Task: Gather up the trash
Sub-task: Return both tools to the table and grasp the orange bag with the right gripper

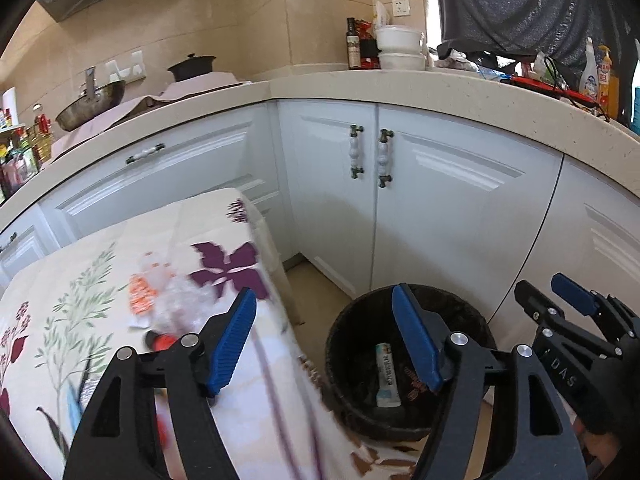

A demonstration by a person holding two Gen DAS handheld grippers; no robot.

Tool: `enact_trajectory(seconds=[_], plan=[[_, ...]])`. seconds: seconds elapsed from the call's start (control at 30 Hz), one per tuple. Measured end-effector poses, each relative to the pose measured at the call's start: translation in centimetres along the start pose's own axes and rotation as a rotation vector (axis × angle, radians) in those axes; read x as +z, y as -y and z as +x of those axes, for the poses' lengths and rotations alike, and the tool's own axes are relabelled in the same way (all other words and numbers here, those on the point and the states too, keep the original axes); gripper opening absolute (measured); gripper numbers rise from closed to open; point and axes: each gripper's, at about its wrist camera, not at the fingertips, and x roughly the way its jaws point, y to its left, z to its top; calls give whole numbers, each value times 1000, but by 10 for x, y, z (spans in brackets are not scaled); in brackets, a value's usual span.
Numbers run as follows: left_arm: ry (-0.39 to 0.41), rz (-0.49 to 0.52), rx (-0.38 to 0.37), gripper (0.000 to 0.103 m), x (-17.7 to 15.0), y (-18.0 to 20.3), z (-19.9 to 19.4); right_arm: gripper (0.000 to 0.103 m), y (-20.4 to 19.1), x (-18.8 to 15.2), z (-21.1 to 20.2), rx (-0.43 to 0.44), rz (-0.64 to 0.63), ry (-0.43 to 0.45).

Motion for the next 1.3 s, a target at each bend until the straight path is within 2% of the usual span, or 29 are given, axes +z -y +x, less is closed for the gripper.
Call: enact_trajectory(seconds=[0.33,0.7,0.73,1.13,1.3], plan=[[29,-20,83,72,-20,-69,-45,54,-69,-13,-29,116,-72,-6],[9,-102,238,73,-59,-160,-77,57,-152,-34,-58,239,-202,-21],[5,-106,248,73,-61,-165,-78,59,-158,-36,-61,246,-211,-20],[-34,-196,357,73,-106,-228,-100,60,-214,-58,-84,326,-314,-35],[-51,-229,394,73,-119,-248,-106,64,-229,-67,-90,354,-340,-44]])
